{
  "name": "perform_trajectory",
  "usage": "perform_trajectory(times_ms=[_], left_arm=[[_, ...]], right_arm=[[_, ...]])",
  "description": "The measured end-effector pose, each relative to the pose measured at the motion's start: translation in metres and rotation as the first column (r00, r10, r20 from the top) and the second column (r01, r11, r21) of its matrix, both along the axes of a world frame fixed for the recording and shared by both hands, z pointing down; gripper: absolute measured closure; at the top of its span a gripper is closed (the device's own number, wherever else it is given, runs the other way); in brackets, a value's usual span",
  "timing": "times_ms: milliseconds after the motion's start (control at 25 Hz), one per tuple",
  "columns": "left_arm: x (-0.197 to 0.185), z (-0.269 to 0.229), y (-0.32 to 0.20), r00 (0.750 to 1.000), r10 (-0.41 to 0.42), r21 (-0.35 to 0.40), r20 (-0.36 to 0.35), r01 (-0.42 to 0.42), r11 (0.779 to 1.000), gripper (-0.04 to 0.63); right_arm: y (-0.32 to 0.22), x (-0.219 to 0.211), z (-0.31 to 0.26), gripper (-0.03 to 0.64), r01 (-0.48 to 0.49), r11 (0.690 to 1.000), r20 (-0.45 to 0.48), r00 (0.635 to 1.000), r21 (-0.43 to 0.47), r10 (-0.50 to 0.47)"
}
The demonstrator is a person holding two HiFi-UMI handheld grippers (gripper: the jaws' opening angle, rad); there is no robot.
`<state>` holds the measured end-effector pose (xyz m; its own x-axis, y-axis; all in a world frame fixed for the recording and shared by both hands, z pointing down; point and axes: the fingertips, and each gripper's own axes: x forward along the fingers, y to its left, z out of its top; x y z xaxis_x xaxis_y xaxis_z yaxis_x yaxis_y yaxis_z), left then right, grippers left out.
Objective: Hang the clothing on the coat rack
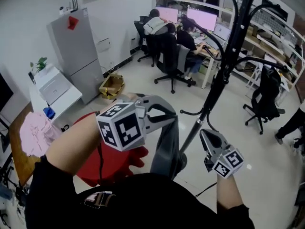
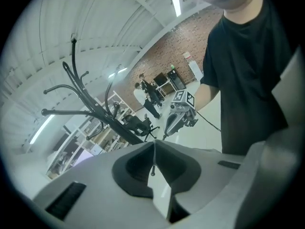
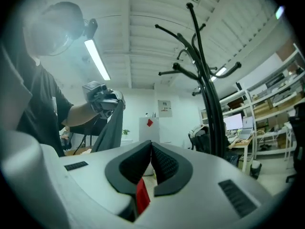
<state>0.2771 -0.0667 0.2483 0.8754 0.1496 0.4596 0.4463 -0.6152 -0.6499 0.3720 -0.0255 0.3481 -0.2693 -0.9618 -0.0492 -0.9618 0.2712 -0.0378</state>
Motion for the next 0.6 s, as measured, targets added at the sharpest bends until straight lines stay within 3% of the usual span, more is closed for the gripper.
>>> perform_trajectory(times_ms=[360,600], left_arm=[[0.072,-0.067,0.035,0.993,0.045,-0.045,-0.112,-0.05,0.998,0.584],[0.117,-0.096,0.044,0.991,0.029,-0.034,-0.132,-0.034,0.999,0.584]], right_arm=[[0.05,0.049,-0.025,0.627,-0.092,0.994,-0.021,0.995,0.058,0.093],[0.072,0.076,-0.022,0.627,-0.146,0.987,0.0,0.989,0.065,0.146]])
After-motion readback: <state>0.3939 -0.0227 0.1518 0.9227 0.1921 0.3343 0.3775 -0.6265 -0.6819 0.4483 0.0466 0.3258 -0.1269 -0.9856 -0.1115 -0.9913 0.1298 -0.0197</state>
